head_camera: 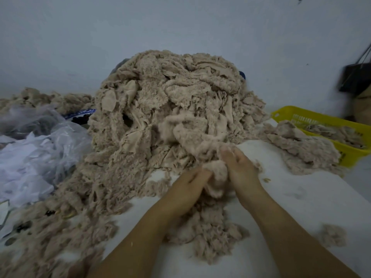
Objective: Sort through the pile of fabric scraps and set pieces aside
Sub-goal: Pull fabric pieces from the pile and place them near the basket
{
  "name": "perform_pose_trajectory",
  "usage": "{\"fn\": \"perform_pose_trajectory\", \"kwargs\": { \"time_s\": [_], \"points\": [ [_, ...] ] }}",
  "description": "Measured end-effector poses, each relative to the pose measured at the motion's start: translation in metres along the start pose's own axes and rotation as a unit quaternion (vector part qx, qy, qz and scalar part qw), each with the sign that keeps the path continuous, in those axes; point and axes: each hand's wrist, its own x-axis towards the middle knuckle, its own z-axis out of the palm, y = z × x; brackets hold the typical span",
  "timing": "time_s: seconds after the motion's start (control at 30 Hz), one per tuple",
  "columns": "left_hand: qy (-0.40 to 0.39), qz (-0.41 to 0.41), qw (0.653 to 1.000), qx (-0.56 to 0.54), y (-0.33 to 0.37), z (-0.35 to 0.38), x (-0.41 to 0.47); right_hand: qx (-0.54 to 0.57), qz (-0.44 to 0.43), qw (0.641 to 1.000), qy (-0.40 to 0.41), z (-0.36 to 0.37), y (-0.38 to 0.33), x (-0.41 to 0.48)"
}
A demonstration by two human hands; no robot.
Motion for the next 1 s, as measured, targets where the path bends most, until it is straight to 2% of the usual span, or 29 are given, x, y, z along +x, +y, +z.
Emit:
{"fn": "perform_pose_trajectory", "kwargs": {
  "time_s": [0.03,0.13,0.27,0.4,0.57,0.67,0.73,0.8,0.87,0.93,1.0],
  "points": [
    [0.023,-0.029,0.997,-0.069,0.0,-0.002,0.002,-0.04,-0.043,0.998,-0.012,0.003,-0.002,-0.003],
    [0.069,-0.101,0.961,-0.247,0.003,-0.01,0.01,-0.122,-0.123,0.975,-0.137,0.014,0.0,-0.014],
    [0.105,-0.115,0.91,-0.384,0.002,-0.022,0.014,-0.229,-0.135,0.934,-0.238,0.019,0.009,-0.019],
    [0.112,-0.107,0.875,-0.458,0.001,-0.028,0.014,-0.22,-0.12,0.941,-0.226,0.018,0.007,-0.021],
    [0.139,-0.084,0.801,-0.576,-0.005,-0.037,0.017,-0.18,-0.113,0.957,-0.198,0.017,-0.001,-0.021],
    [0.171,-0.069,0.76,-0.624,-0.005,-0.046,0.018,-0.111,-0.078,0.98,-0.144,0.013,-0.007,-0.019],
    [0.176,-0.046,0.734,-0.654,-0.006,-0.051,0.019,0.028,0.013,0.991,-0.127,0.008,-0.01,-0.015],
    [0.184,-0.042,0.727,-0.66,-0.006,-0.055,0.019,0.188,0.088,0.969,-0.137,0.002,-0.014,-0.014],
    [0.189,-0.05,0.725,-0.661,-0.008,-0.056,0.02,0.293,0.132,0.936,-0.146,-0.004,-0.014,-0.012],
    [0.193,-0.057,0.73,-0.653,-0.01,-0.056,0.021,0.375,0.148,0.904,-0.143,-0.009,-0.016,-0.009],
    [0.194,-0.052,0.736,-0.646,-0.012,-0.056,0.021,0.397,0.143,0.899,-0.117,-0.009,-0.015,-0.007]
  ]
}}
